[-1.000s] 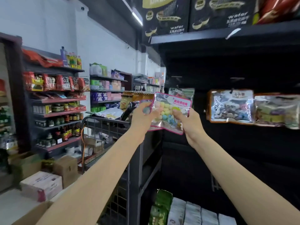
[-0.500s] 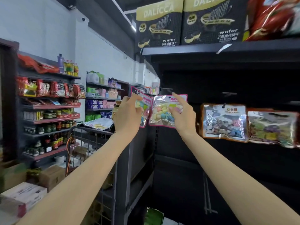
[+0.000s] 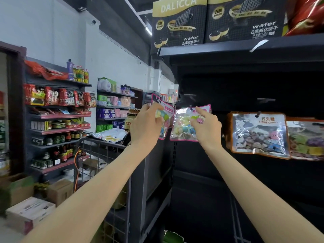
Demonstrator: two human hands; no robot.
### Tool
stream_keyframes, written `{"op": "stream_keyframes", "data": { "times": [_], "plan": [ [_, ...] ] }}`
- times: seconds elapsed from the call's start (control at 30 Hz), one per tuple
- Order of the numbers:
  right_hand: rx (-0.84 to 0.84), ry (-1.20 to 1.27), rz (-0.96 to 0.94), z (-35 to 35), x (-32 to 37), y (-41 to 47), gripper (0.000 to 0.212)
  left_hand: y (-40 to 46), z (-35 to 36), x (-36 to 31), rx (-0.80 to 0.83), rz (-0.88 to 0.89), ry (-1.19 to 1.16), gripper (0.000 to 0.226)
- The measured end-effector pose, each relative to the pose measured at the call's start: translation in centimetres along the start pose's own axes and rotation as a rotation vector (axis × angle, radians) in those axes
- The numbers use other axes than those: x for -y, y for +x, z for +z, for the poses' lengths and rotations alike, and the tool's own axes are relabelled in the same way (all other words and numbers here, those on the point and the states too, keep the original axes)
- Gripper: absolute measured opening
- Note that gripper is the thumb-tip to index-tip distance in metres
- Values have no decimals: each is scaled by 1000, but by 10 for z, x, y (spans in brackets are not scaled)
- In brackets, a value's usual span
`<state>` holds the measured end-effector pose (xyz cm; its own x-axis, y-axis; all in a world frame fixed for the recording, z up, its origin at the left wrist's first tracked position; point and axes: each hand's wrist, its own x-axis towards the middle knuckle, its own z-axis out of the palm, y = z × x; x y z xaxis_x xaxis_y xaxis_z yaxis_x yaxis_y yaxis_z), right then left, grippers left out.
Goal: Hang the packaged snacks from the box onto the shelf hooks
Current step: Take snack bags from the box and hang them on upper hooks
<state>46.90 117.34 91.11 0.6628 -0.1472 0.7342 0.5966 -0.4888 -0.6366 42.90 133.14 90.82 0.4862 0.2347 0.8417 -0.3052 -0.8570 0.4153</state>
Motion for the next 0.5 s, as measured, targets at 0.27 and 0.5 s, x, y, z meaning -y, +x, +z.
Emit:
{"op": "stream_keyframes", "data": {
  "times": [0.27,0.5],
  "plan": [
    [54,-152,217,43,-48,51,61,10,16,9,72,-19,-65,24],
    [113,-285,293,52,-49,50,83,10,17,14,161,-29,-303,23]
  ]
}}
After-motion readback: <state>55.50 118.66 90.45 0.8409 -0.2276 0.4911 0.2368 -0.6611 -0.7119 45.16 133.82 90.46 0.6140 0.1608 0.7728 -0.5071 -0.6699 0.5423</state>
